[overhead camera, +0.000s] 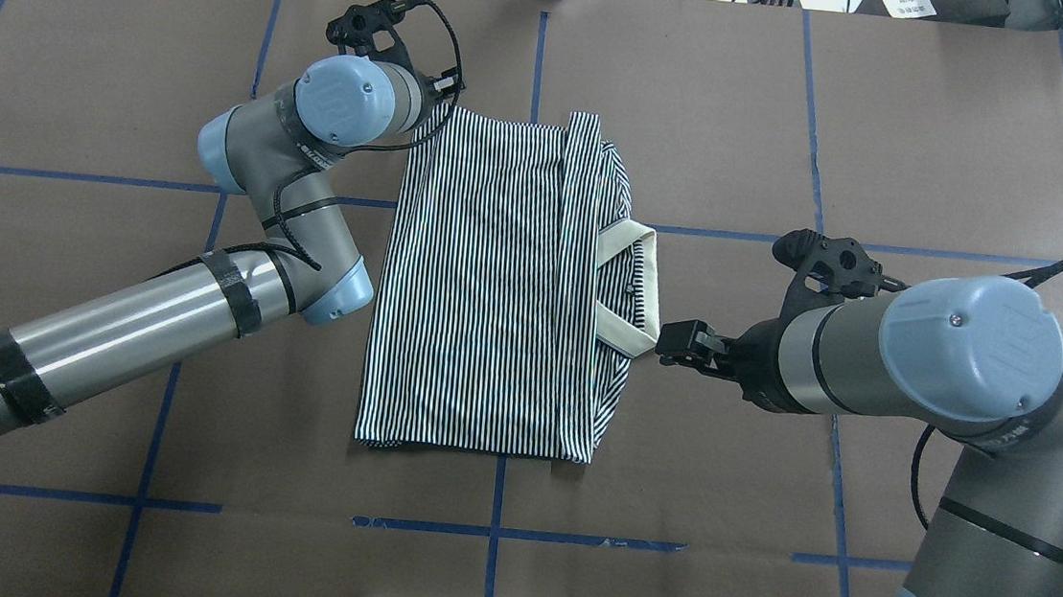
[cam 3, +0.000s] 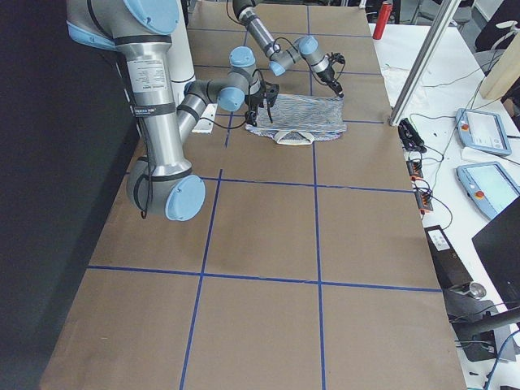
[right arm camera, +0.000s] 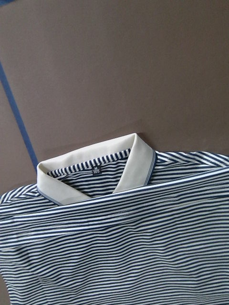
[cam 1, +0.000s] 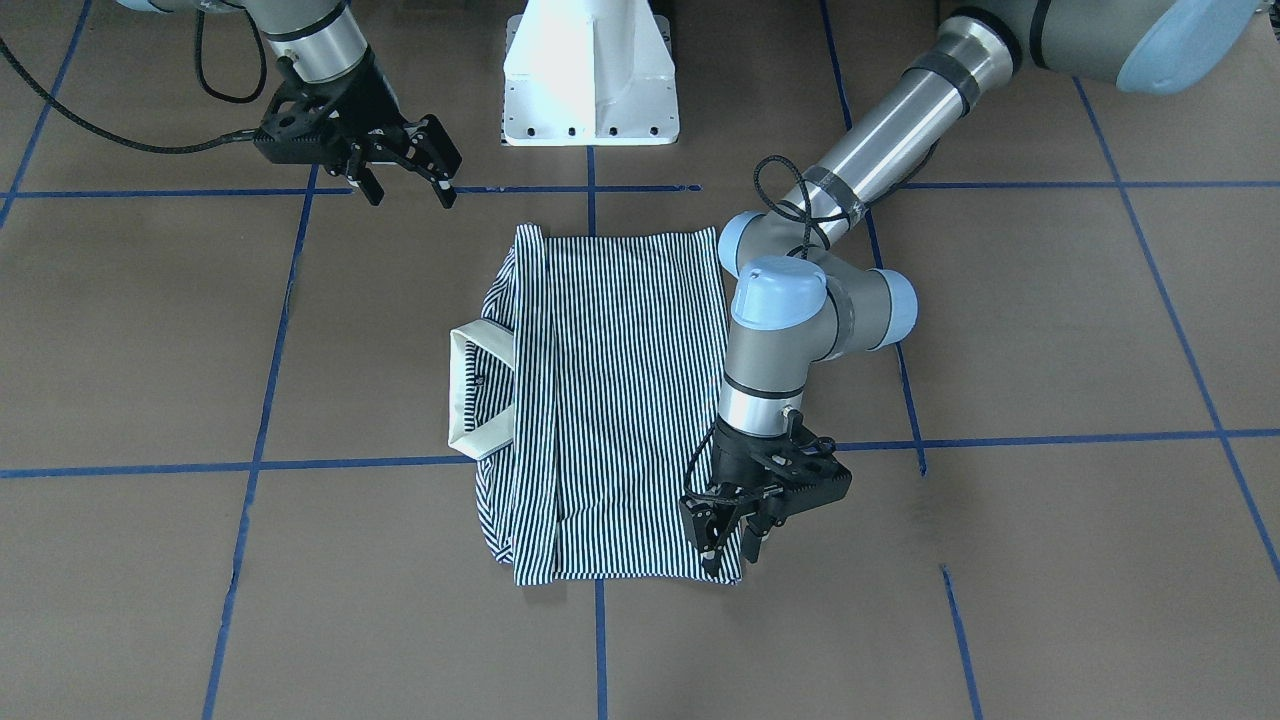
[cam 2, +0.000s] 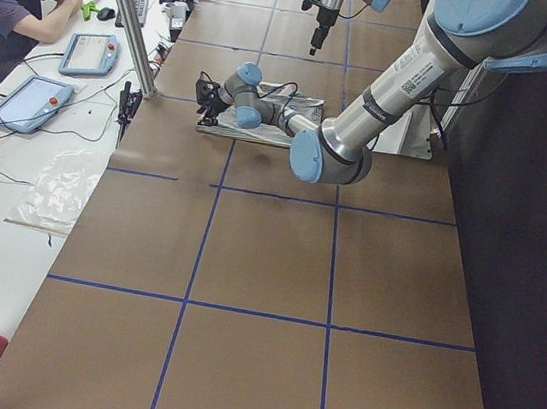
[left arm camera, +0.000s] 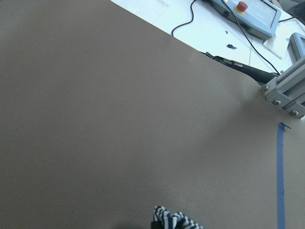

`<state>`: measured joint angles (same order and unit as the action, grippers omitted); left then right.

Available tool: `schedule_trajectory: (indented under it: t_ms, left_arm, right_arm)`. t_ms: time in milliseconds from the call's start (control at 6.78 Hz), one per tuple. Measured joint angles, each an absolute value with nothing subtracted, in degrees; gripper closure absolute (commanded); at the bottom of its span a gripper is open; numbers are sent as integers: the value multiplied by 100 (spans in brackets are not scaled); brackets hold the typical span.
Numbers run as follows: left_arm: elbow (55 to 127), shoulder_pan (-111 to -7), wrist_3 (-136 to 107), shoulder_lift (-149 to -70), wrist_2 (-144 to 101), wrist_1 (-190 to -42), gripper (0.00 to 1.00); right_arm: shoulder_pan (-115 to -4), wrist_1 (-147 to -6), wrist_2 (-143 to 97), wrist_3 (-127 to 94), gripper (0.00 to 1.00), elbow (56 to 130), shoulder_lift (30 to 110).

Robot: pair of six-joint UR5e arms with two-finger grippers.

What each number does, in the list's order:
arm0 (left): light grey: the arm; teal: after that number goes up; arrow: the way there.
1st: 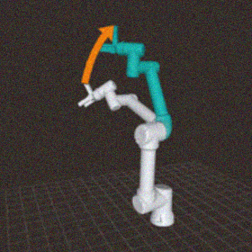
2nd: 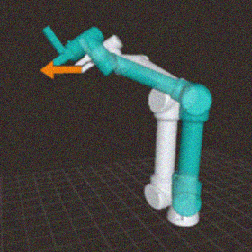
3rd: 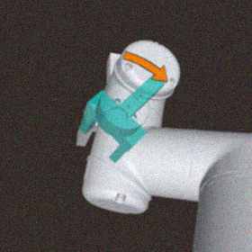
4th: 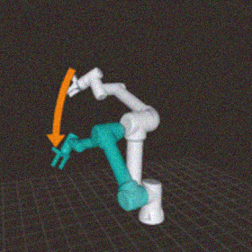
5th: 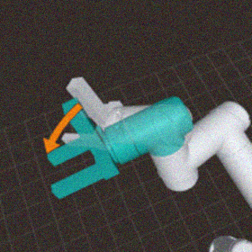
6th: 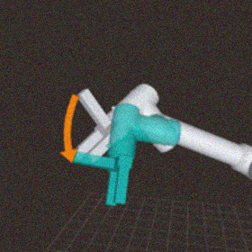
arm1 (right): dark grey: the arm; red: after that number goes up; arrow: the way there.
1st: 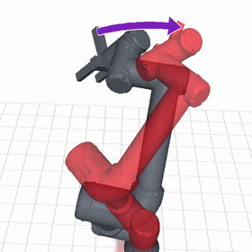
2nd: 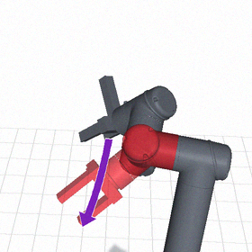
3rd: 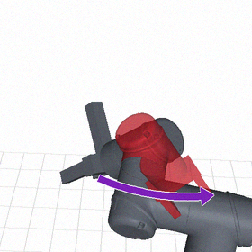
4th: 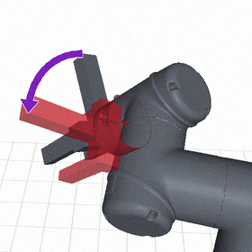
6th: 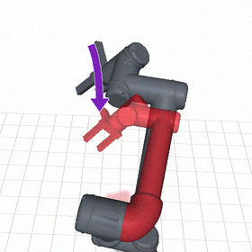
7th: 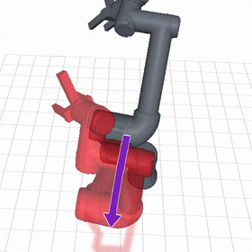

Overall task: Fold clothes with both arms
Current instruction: 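Release the shirt and move the right gripper to its near edge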

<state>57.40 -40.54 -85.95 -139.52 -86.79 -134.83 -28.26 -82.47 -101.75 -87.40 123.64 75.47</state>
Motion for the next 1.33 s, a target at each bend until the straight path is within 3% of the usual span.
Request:
schedule_trajectory:
  t_ms: [295,885,1032,1327]
  left_arm:
    - [6318,-4193,-8385,-13881,-9518,-12720,0]
    - [9605,-4206,-7666,-12510,-10090,-10391,0]
    - [10117,-4184,-7637,-12239,-10188,-10183,0]
    - [10459,-4161,-7635,-12081,-10341,-10025,0]
  right_arm:
    - [-2796,-8715,-10057,-7785,0,12023,7120]
    - [-2529,-10231,-10042,-6853,0,10780,5534]
    - [-2420,-10380,-10060,-6840,0,10425,5237]
    - [-2163,-10505,-10081,-6804,0,9930,5016]
